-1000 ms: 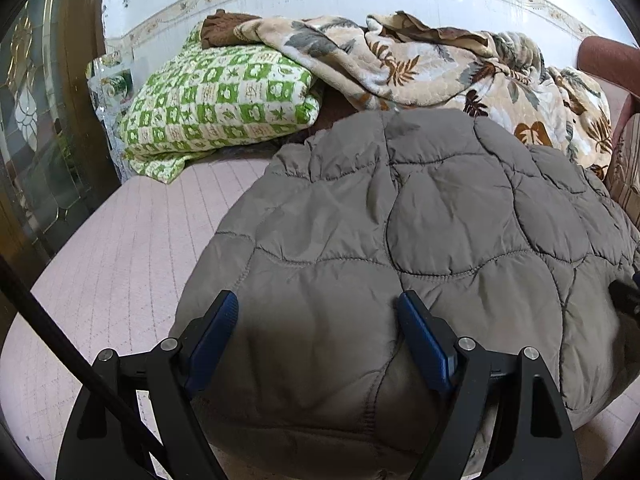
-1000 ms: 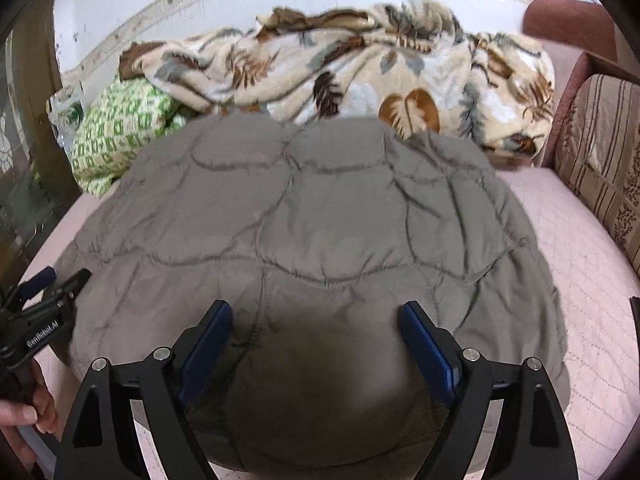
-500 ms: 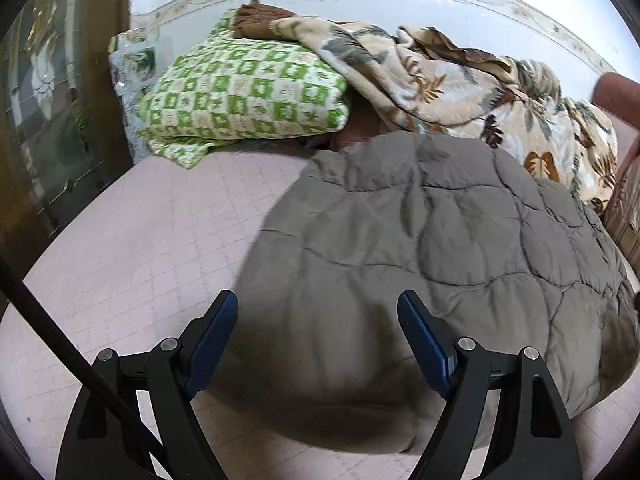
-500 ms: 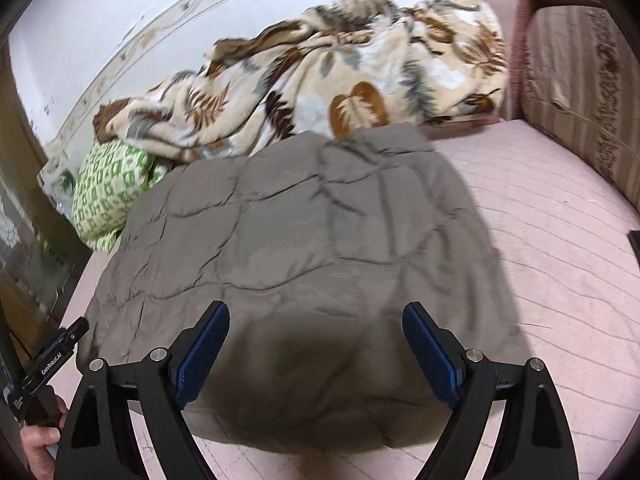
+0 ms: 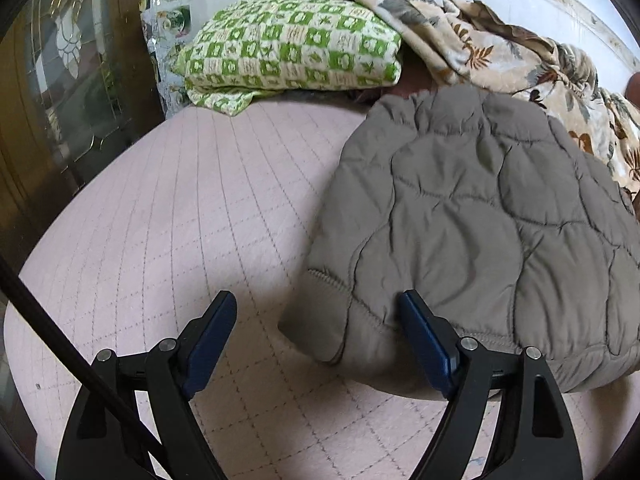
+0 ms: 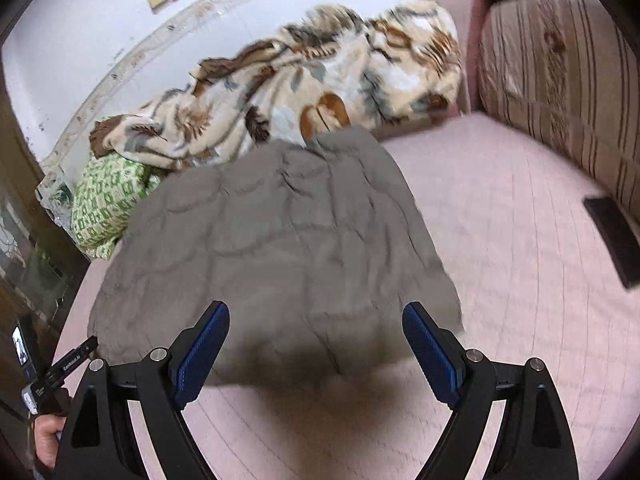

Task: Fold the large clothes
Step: 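Lift both grippers off the folded grey jacket and pull back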

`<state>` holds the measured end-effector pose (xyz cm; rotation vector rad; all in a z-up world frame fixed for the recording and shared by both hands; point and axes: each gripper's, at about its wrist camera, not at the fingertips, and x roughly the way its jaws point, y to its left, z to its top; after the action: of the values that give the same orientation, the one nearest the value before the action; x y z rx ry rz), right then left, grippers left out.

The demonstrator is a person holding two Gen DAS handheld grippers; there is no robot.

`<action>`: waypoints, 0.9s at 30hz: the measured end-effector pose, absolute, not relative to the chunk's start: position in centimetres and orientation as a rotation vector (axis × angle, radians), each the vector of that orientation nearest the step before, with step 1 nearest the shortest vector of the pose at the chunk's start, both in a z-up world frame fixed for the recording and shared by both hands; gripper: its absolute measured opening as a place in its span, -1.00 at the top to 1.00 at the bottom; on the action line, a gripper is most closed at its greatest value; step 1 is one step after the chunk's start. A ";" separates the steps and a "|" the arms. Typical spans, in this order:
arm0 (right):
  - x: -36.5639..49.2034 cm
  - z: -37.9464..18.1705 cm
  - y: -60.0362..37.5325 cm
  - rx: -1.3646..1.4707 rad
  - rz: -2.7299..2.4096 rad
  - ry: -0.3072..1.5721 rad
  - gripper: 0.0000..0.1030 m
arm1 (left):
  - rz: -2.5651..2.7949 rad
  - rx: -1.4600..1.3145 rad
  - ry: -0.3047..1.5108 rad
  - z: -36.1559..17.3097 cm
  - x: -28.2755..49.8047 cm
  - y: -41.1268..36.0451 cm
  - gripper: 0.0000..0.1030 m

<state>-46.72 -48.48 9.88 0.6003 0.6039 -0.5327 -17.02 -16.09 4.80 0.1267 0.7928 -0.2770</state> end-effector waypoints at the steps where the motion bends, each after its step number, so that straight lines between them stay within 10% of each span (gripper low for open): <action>1: -46.8 9.5 -48.7 0.608 -0.538 0.616 -0.77 | -0.275 0.104 0.806 4.7 -17.1 -15.7 -0.62; 27: -49.1 7.9 -50.7 0.763 -0.566 0.606 -0.77 | -0.234 0.064 0.670 8.0 -20.8 -12.7 -0.62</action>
<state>-49.08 -50.67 7.88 0.7628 0.6057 -0.5658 -20.80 -12.69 7.99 0.0640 0.6697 -0.2343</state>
